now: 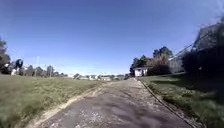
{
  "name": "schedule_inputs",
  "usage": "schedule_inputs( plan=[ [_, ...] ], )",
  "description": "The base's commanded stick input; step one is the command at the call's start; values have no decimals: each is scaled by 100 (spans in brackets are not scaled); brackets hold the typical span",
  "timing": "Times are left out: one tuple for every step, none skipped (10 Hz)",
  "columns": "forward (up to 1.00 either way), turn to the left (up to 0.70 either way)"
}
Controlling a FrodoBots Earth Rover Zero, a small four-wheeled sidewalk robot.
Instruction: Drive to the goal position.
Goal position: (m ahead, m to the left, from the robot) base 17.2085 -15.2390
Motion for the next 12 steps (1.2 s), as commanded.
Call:
schedule_inputs(
  plan=[
    [50, 0],
    [50, 0],
    [50, 0],
    [50, 0],
    [50, 0],
    [50, 0],
    [50, 0],
    [50, 0],
    [50, 0],
    [50, 0],
    [50, 0],
    [50, 0]
  ],
)
